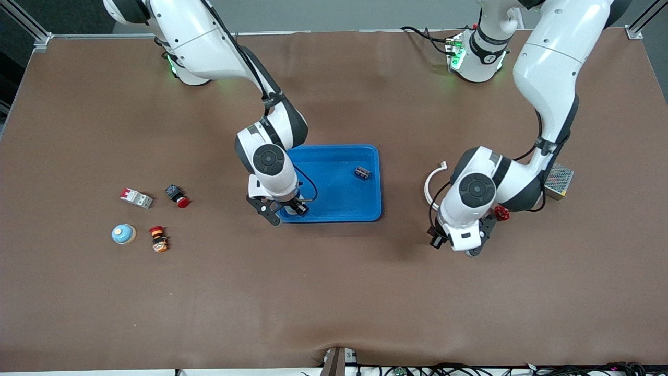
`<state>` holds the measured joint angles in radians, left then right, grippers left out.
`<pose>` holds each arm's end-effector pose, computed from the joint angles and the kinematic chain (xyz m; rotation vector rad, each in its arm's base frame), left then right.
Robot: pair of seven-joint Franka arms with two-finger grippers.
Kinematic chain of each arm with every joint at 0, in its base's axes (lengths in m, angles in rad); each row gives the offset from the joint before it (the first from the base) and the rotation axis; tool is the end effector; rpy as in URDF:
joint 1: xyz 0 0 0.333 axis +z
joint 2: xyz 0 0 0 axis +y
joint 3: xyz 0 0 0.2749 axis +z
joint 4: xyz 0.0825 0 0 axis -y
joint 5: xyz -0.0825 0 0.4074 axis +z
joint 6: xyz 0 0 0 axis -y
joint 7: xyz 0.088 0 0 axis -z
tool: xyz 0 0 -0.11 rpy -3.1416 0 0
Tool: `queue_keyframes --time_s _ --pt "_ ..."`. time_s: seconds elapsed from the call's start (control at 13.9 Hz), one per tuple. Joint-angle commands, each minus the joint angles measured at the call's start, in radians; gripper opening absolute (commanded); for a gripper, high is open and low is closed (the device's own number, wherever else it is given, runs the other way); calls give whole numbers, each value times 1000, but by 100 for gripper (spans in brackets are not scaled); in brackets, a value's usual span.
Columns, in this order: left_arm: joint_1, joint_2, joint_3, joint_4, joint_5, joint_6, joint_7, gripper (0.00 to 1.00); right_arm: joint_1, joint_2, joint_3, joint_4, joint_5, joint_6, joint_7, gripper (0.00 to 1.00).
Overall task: Place electrolytic capacitor and blue bell in tray
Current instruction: 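Lower the bell into the tray while the left gripper carries the capacitor, then release the capacitor in the tray while the right gripper grasps another bell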
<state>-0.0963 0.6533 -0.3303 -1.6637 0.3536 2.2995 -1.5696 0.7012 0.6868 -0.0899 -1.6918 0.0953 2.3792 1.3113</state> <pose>0.6278 -0.2589 0.1939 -2.7627 -1.4661 -0.1150 0.5445 0.3867 0.1475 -2.9160 1.1451 0.0076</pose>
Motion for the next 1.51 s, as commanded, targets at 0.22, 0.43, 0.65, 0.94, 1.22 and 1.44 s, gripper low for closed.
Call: queue_keyframes --time_s 0.22,0.43,0.65,0.94,1.22,1.44 --pt "-39 -37 -33 -5 4 -29 -112 0 64 30 -13 20 11 -11 59 0" --pt "-80 -40 -33 5 4 -31 -159 0 67 33 -13 20 11 -8 78 19" --pt "-134 -37 -35 27 1 -31 -233 0 67 27 -13 24 0 -9 88 100" --pt "-204 -26 -36 45 1 -29 -334 0 38 -9 -24 58 -3 -154 -134 100" --pt "-270 0 -36 51 1 -29 -397 0 -96 -102 -28 75 -6 -282 -448 100" --pt "-302 38 -35 51 1 -29 -418 0 -241 -142 -33 73 -9 -314 -720 100"
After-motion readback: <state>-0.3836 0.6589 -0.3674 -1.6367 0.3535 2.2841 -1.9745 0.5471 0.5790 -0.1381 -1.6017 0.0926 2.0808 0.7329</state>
